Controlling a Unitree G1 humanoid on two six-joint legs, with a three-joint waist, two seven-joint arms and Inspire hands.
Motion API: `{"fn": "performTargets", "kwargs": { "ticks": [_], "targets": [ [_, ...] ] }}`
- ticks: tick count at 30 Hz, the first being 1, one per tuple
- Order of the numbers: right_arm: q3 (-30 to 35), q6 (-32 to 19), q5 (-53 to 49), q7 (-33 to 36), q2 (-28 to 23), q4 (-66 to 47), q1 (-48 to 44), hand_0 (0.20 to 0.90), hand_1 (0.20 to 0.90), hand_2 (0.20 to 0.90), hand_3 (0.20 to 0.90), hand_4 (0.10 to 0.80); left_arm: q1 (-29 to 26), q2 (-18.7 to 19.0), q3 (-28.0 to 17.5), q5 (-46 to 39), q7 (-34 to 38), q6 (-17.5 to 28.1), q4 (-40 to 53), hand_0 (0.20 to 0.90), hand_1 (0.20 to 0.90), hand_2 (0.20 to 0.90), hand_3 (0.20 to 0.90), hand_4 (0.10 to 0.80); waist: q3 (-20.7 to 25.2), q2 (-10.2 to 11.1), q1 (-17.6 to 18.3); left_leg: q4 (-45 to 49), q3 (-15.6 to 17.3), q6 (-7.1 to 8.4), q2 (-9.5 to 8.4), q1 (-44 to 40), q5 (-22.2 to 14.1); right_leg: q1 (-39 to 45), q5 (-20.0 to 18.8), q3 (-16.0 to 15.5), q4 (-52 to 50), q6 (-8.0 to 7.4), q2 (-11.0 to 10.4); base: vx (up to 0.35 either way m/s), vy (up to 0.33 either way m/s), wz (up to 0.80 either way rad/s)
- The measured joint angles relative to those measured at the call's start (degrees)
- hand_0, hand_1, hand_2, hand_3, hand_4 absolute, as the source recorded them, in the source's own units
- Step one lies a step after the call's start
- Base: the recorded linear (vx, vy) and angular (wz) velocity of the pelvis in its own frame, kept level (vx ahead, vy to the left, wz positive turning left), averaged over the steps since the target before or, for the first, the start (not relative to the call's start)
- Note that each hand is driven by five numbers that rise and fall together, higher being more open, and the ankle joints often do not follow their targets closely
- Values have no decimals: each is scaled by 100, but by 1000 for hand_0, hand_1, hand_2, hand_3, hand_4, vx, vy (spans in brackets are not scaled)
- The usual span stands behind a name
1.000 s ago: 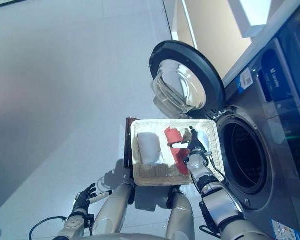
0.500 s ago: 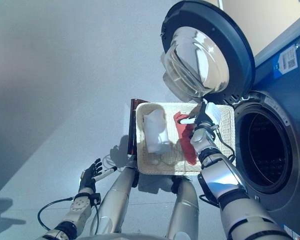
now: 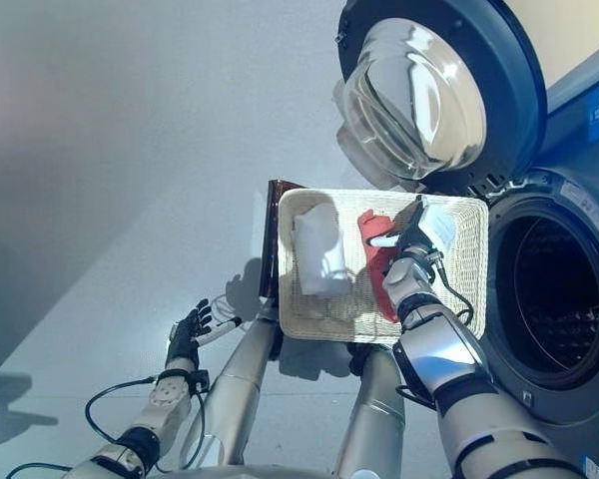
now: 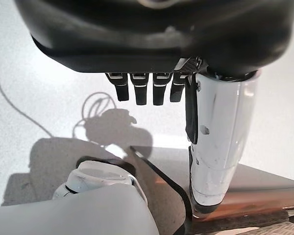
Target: Pick up the clothes and place them into the washing machine
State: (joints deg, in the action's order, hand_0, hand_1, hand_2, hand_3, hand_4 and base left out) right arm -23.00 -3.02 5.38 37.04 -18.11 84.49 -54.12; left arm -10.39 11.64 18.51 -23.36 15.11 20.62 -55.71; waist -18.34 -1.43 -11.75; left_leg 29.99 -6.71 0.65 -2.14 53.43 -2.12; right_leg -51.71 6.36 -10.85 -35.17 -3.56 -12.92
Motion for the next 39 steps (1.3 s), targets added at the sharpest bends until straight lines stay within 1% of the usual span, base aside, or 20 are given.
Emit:
{"fn": "performTargets", "kwargs": {
  "ticks": [3,5,9,16,18,20,23,26,28,29,31,33,39],
  "targets": [
    [5,-58,0,136,-53,22,-51,900,900,900,900,800,7,6,29,-8,1,10,122,900,900,900,900,800,-4,-9,-10,19,-75,26,-71,134,36,-146,51,-40,-134,34,-69,-47,6,17],
    [4,-76,1,228,-101,60,-68,900,900,900,900,800,16,8,34,-12,0,22,237,900,900,900,900,800,-2,-12,-29,68,-100,23,-86,269,34,-268,86,-83,-212,36,-106,-47,14,14],
    [18,-97,-23,436,-164,73,-151,900,900,900,900,800,-4,7,58,-11,5,95,278,900,900,900,900,800,-2,-30,-26,204,-135,13,-168,511,27,-539,159,-70,-470,42,-202,-2,3,10],
    [248,-100,-40,597,-18,-83,19,900,900,900,900,800,-27,-19,81,-4,140,103,123,900,900,900,900,800,1,-55,-30,190,-149,50,-168,464,54,-520,178,-72,-526,54,-208,5,-2,1],
    [303,-86,-88,590,-24,-271,146,900,900,900,900,800,-80,-60,79,-6,155,100,-30,900,900,900,900,800,-7,-109,-29,160,-159,58,-166,344,76,-376,161,-99,-500,93,-207,7,-4,2],
    [344,-80,-138,542,27,-273,292,900,900,900,900,800,-70,-76,76,-7,198,101,-94,900,900,900,900,800,-6,-130,-42,44,-157,71,-164,114,98,-168,159,-104,-406,96,-202,0,0,0],
    [348,-58,-180,271,146,-266,584,900,900,900,900,800,-71,-87,44,-10,208,102,-195,900,900,900,900,800,-1,-166,-42,-244,-149,54,-150,-348,162,248,128,-108,-163,55,-172,7,-10,-1],
    [345,-56,-180,166,357,-255,1008,900,900,900,900,800,-35,-108,30,-4,208,103,-300,900,900,900,900,800,16,-190,-21,-551,-141,21,-127,-834,210,719,94,-120,139,10,-123,21,-18,-3],
    [346,-54,-176,150,370,-255,1148,900,900,900,900,800,-60,-138,22,15,205,100,-386,900,900,900,900,800,16,-196,-3,-689,-136,22,-115,-1020,225,896,68,-141,256,-16,-107,45,-31,-2],
    [350,-50,-176,151,357,-256,1241,900,900,900,900,800,-58,-170,16,15,203,100,-458,900,900,900,900,800,16,-197,11,-748,-139,-25,-101,-1149,258,1043,36,-163,345,-66,-92,0,0,0],
    [357,-52,-174,152,349,-258,1342,900,900,900,900,800,-51,-190,14,17,190,95,-569,900,900,900,900,800,20,-191,27,-829,-140,-28,-74,-1322,260,1243,11,-192,477,-74,-59,0,-4,-2],
    [493,-57,-157,151,341,-268,1371,900,900,900,900,800,-42,-191,4,21,188,92,-666,900,900,900,900,800,34,-164,27,-909,-131,-28,-53,-1453,265,1342,-21,-193,566,-78,-22,-12,-16,-9],
    [520,-62,-134,143,318,-262,1465,900,900,900,900,800,-37,-189,-30,42,187,56,-917,900,900,900,900,800,34,-160,74,-931,-112,-27,-44,-1553,263,1430,-21,-173,570,-76,-13,-9,-9,-2]
  ]
}}
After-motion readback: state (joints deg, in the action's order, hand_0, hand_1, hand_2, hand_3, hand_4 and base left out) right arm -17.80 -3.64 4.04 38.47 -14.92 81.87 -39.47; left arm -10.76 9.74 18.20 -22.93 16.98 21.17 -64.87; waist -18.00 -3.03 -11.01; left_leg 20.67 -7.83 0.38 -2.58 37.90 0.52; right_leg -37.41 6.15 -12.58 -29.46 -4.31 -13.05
